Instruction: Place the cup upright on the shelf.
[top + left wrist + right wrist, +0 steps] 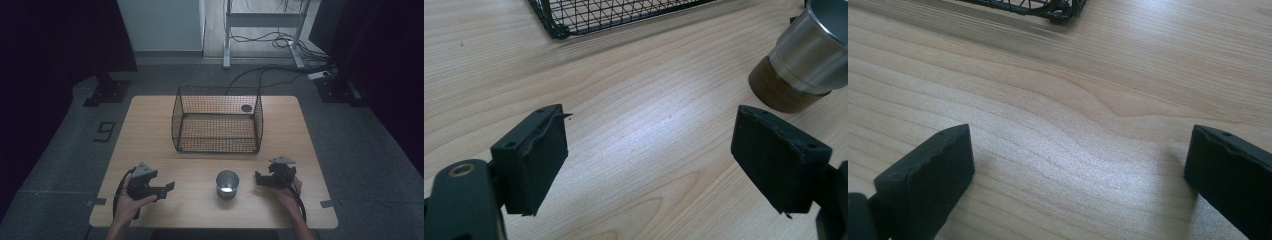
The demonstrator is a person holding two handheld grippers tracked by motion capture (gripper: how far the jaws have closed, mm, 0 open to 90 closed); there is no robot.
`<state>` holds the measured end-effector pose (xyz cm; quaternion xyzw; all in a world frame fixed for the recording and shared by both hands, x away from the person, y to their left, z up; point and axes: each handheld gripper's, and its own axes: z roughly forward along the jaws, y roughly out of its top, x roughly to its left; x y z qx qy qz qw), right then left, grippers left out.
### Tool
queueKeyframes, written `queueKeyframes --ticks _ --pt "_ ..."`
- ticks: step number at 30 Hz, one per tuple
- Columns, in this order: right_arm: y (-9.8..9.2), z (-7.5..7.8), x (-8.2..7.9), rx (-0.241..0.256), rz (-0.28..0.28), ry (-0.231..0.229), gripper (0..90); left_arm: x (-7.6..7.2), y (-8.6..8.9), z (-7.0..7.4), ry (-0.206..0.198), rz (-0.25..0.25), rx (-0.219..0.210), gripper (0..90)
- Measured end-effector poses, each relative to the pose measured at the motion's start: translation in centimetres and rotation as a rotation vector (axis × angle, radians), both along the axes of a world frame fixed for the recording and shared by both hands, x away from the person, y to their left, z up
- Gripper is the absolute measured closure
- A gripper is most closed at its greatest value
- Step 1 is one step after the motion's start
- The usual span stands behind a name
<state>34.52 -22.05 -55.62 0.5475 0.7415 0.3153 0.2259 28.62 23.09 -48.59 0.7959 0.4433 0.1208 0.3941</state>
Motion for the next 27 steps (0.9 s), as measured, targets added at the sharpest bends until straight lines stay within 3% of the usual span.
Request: queueKeyframes --ticks 11,15,27 --pt "-0.6 0.1 -0.4 0.008 -0.033 -0.022 6.7 0.1 0.1 0.0 0.0 0.005 -0.007 15.4" --pt "-1.0 0.4 -0.8 0.038 -0.039 -0.036 8.5 0.1 0.1 0.0 0.001 0.002 -0.005 15.4" --pt "-1.1 2.9 -2.5 0.107 -0.004 -0.124 11.8 0.1 -0.4 -0.2 0.01 -0.008 -0.004 15.2"
